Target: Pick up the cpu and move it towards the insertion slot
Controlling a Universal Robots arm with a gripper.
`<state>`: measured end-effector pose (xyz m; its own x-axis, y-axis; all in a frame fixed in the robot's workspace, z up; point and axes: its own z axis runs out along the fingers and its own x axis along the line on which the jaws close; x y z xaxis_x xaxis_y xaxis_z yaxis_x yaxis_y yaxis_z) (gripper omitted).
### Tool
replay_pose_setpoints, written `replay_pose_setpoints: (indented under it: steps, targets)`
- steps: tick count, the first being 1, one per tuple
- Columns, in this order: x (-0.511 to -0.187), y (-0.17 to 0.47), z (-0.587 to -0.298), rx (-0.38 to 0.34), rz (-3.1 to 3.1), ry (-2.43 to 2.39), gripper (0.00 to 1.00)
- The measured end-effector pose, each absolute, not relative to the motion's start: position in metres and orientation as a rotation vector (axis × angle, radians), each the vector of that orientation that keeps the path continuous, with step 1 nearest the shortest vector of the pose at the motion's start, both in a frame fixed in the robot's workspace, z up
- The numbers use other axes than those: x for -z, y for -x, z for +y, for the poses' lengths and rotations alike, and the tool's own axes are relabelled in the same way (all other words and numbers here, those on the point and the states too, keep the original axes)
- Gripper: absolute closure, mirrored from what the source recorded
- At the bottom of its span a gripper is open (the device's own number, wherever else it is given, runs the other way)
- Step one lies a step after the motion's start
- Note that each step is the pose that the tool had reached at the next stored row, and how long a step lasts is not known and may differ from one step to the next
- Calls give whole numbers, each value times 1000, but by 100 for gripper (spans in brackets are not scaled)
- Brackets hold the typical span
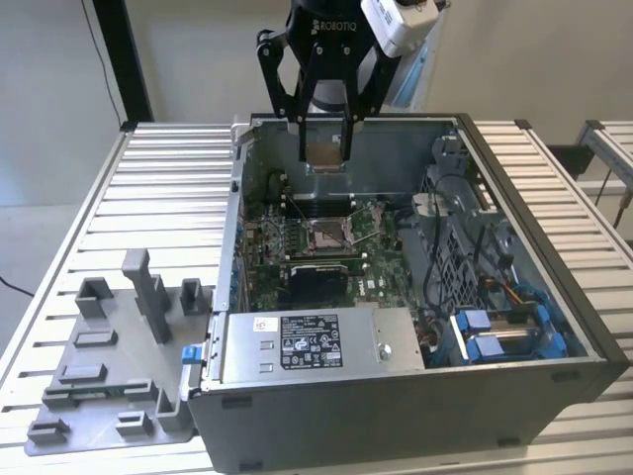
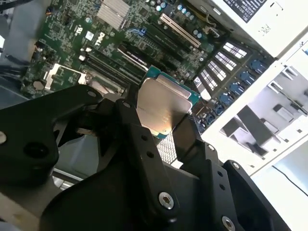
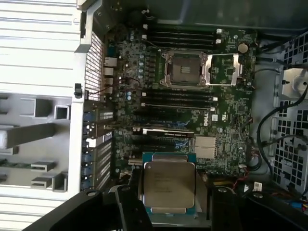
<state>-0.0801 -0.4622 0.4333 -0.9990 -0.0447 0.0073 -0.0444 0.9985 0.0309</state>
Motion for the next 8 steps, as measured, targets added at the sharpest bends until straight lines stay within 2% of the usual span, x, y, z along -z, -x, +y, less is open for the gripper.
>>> replay_pose_setpoints:
  steps: [5,8]
  targets:
    - [-433,80,-460,48,-3133,-70,100]
    - [-433,80,-450,48,-3133,-70,100]
